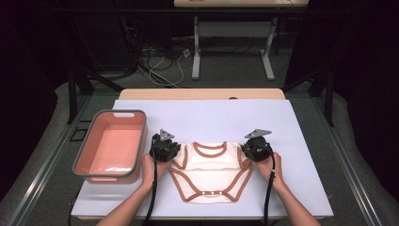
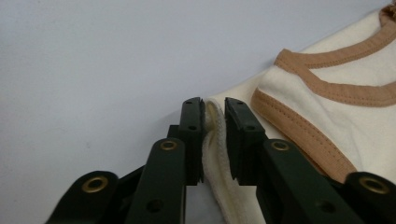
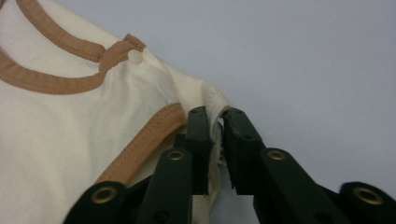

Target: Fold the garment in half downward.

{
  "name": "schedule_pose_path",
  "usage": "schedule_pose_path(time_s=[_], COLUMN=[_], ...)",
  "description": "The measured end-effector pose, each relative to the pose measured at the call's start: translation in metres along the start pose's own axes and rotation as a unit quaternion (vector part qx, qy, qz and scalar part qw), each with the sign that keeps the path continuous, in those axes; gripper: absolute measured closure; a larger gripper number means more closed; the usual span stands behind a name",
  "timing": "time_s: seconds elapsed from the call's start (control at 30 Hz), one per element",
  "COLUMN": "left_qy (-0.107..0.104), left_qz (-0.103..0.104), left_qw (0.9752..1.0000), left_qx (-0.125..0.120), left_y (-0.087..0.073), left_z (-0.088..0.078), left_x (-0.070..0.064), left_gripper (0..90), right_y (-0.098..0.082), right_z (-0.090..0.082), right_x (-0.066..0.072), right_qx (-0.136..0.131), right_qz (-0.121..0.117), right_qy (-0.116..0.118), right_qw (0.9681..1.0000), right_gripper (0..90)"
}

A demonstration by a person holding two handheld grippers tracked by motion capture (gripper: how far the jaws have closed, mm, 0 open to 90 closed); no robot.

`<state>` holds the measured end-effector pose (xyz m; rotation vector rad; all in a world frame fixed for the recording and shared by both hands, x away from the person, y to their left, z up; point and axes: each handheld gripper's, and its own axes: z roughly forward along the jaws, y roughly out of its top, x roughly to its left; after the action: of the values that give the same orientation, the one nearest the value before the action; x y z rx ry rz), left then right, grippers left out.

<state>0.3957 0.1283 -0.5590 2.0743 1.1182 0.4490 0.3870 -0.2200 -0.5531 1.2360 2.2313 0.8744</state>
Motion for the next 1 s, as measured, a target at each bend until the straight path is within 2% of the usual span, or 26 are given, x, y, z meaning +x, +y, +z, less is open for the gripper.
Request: schedule_pose_path(time_s=[0.13, 0.23, 0.27, 0.33, 0.43, 0.47, 0.6, 0.63, 0.77, 0.83, 0.87, 0.9, 1.0], left_qy=[0.007, -0.014, -0.021, -0.024, -0.042, -0.039, -0.059, -0.06, -0.073, -0.078, -0.077, -0.079, -0.08], left_qz=[0.002, -0.01, -0.011, -0.002, -0.003, 0.0, 0.004, 0.007, -0.003, -0.019, -0.014, -0.018, 0.002], left_qw=[0.9997, 0.9992, 0.999, 0.999, 0.9987, 0.9989, 0.9982, 0.9982, 0.9973, 0.9968, 0.997, 0.9967, 0.9966], left_qx=[-0.023, -0.036, -0.037, -0.039, -0.029, -0.025, -0.005, -0.003, 0.006, 0.001, 0.004, 0.009, 0.022], left_y=[0.005, 0.012, 0.014, 0.017, 0.017, 0.016, 0.014, 0.014, 0.012, 0.011, 0.012, 0.011, 0.011], left_z=[-0.01, -0.019, -0.021, -0.023, -0.018, -0.016, -0.007, -0.005, 0.002, 0.006, 0.008, 0.01, 0.014], left_x=[-0.004, -0.005, -0.006, -0.008, -0.01, -0.01, -0.011, -0.011, -0.01, -0.012, -0.013, -0.014, -0.015], left_gripper=[63.5, 55.8, 53.0, 50.8, 48.4, 47.7, 47.3, 47.3, 47.6, 48.9, 49.0, 49.7, 53.3], right_y=[0.005, 0.007, 0.008, 0.01, 0.011, 0.01, 0.008, 0.008, 0.006, 0.005, 0.004, 0.003, 0.002], right_z=[-0.01, -0.022, -0.025, -0.027, -0.023, -0.02, -0.009, -0.009, -0.002, 0.0, 0.001, 0.002, 0.004], right_x=[-0.004, -0.008, -0.009, -0.009, -0.003, 0.0, 0.01, 0.01, 0.012, 0.011, 0.011, 0.01, 0.01], right_qx=[-0.021, -0.05, -0.06, -0.07, -0.061, -0.055, -0.027, -0.027, -0.008, -0.004, 0.0, 0.004, 0.004], right_qz=[0.015, 0.028, 0.04, 0.049, 0.05, 0.042, 0.03, 0.03, 0.027, 0.026, 0.03, 0.028, 0.031], right_qy=[0.001, 0.002, 0.012, 0.026, 0.046, 0.047, 0.057, 0.057, 0.061, 0.059, 0.063, 0.063, 0.066], right_qw=[0.9997, 0.9984, 0.9973, 0.996, 0.9958, 0.9965, 0.9976, 0.9976, 0.9977, 0.9979, 0.9976, 0.9976, 0.9974], right_gripper=[67.4, 57.1, 54.9, 53.5, 53.8, 54.0, 56.3, 56.3, 56.7, 57.0, 57.0, 57.0, 60.3])
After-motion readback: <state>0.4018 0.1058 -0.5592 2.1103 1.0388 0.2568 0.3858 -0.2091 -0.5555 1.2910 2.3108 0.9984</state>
